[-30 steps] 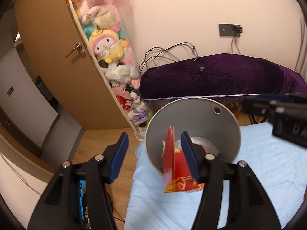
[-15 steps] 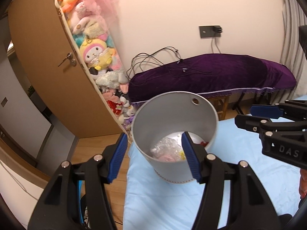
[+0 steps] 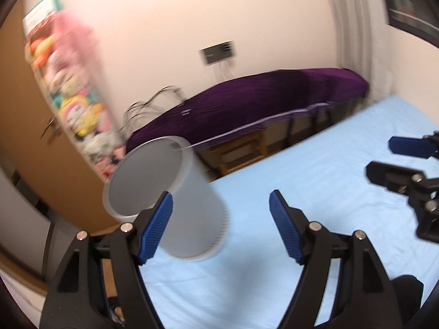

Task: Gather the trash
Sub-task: 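Move both open grippers back over the bed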

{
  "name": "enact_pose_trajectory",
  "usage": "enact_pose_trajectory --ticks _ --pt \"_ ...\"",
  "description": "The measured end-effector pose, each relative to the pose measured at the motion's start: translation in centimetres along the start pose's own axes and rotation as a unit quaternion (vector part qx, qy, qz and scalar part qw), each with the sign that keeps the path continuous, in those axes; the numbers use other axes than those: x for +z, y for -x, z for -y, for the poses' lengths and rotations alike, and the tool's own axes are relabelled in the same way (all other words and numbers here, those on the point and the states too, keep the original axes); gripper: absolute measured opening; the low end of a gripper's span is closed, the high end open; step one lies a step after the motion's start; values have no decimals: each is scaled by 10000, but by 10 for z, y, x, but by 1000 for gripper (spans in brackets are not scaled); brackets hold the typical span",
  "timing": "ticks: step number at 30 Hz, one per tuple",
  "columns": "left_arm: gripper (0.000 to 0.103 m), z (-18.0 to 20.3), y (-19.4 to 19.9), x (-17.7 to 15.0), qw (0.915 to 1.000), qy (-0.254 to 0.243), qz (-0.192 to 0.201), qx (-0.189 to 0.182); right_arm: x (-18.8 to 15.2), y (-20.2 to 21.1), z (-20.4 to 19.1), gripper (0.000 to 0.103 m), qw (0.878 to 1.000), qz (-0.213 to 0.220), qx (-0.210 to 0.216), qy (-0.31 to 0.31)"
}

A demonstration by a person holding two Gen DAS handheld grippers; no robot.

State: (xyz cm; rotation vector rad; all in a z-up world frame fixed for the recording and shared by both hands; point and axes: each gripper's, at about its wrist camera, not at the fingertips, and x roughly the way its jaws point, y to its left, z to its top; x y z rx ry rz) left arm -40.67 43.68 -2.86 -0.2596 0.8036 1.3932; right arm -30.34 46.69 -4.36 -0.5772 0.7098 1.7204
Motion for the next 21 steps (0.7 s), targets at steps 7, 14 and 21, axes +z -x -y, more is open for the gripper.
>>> enact_pose_trajectory --ticks 7,14,21 --pt "73 135 29 -4 9882 -784 310 -1282 -90 100 111 58 9876 368 -1290 -819" --pt "73 282 82 -16 9536 -1813 623 -2320 -192 197 193 58 9560 401 -2486 -1506" --pt "73 414 144 -40 9075 -2642 757 -3176 -296 295 273 58 9058 310 -3463 -2422"
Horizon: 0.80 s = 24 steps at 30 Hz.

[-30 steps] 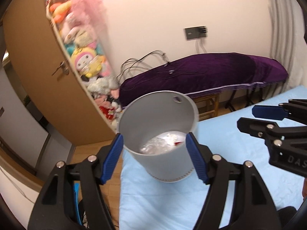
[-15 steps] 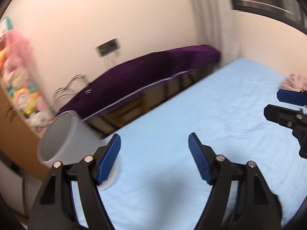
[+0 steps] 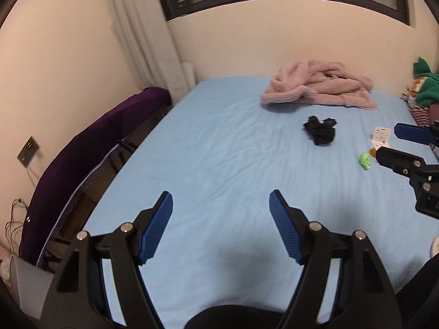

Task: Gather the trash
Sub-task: 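Move both open grippers back over the bed, then grasp the green knotted cloth with the left gripper while the right grasps the orange rubber bands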

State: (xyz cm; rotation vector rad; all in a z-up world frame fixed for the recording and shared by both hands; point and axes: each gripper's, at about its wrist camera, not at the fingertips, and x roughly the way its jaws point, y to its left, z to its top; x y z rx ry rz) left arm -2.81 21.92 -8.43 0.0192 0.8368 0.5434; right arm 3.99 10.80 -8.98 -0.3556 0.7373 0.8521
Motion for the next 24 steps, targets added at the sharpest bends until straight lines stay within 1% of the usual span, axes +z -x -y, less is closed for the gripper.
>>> enact_pose_trajectory --ticks 2,4,7,9,10,12,14,17,20,24 --pt "73 39 -9 12 9995 -180 -9 -248 -13 3 49 58 9990 -34 -329 -302" --pt "73 77 -20 23 9981 -305 -38 -532 -25 4 85 58 9970 -79 -560 -521" --pt "73 128 -36 31 9955 -518 -60 -797 -49 0 141 53 9917 -152 -1006 -784" --pt "73 162 -52 37 9931 -606 -128 -992 -66 -6 168 51 9884 -246 -1173 -934" --pt "73 184 -64 41 9917 -647 -177 -1098 -73 -11 180 51 9868 -301 -1235 -1000" --pt "73 214 -83 46 9893 -711 -240 -1254 -89 -26 207 50 9838 -407 -1371 -1081" --pt "73 244 -106 48 9870 -795 -277 -1367 -100 -47 223 49 9821 -520 -1434 -1103" --pt "73 283 -142 51 9846 -912 -387 -1439 -117 -79 247 42 9809 -731 -1419 -1111" --pt "73 314 -178 53 9823 -987 -546 -1496 -134 -115 271 42 9794 -943 -1338 -1181" --pt "73 341 -222 51 9792 -1020 -796 -1565 -149 -157 296 41 9780 -1132 -1185 -1293"
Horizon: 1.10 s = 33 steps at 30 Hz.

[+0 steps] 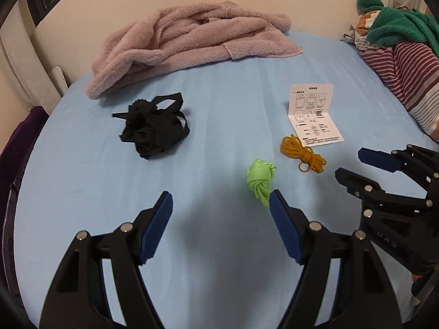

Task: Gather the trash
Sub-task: 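Grasp the green knotted cloth with the left gripper while the right grasps the orange rubber bands, then carry the green cloth and orange bands in both grippers over the grey bin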

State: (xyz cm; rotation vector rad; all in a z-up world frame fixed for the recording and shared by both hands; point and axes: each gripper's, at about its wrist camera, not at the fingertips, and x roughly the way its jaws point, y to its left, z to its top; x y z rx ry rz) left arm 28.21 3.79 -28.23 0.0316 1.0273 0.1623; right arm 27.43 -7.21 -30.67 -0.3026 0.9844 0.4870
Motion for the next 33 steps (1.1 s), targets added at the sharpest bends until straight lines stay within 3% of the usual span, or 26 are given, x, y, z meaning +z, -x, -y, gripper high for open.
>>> enact_pose_trajectory --ticks 7,13,14,17,20,26,33 --pt "73 8 -52 4 9994 15 -263 -238 6 -58 6 39 9998 -199 84 -8" --pt "72 24 -79 9 9987 -90 -323 -385 9 -79 10 27 9992 -289 278 -44" --pt "72 24 -83 10 9983 -54 -358 -451 10 -79 11 21 9990 -300 337 -61" --pt "57 27 -94 9 9975 -31 -449 -536 10 -74 7 16 9989 -292 354 59" --pt "29 29 -87 7 9977 -158 -372 -537 9 -66 2 14 9988 -287 365 165" --pt "26 13 -60 1 9983 -65 -282 -503 9 -36 -5 14 9988 -183 435 150" --pt "26 -33 -4 -13 9989 276 -54 -372 15 10 -31 14 9981 -11 522 331"
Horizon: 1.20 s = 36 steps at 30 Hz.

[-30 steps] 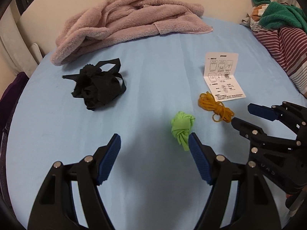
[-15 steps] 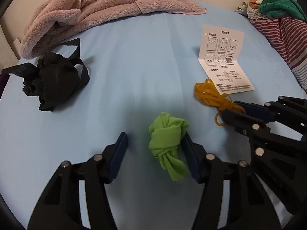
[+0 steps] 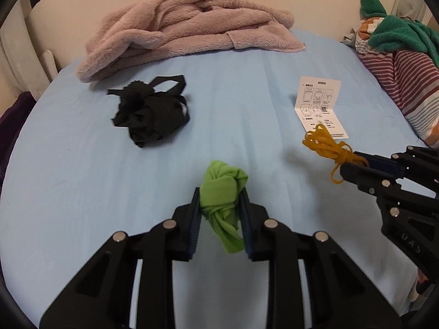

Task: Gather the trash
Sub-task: 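Carry the green cloth and orange bands in both grippers over the grey bin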

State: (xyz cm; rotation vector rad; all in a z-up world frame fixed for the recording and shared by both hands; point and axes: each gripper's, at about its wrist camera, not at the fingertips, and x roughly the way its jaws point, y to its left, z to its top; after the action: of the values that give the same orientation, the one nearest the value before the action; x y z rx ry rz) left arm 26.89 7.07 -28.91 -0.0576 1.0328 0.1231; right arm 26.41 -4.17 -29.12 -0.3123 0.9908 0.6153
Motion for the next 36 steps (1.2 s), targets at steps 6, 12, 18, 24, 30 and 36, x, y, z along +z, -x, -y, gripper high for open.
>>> enact_pose_trajectory --ticks 6,12,18,24,30,36 --pt "26 -48 63 -24 9987 206 157 438 10 43 -53 14 9991 178 266 285" --pt "26 -112 129 -63 9942 506 258 917 24 83 -133 14 9938 335 728 765" --pt "26 -189 197 -114 9827 1108 337 1442 33 113 -230 14 9811 481 1250 1399" --pt "26 -264 273 -173 9618 1720 426 2085 36 139 -337 14 9589 594 1840 2076" --pt "26 -333 346 -244 9295 2408 433 2761 33 162 -443 14 9282 712 2448 2709" --pt "26 -388 411 -320 8876 3124 334 3368 19 186 -552 14 8853 707 3062 3427"
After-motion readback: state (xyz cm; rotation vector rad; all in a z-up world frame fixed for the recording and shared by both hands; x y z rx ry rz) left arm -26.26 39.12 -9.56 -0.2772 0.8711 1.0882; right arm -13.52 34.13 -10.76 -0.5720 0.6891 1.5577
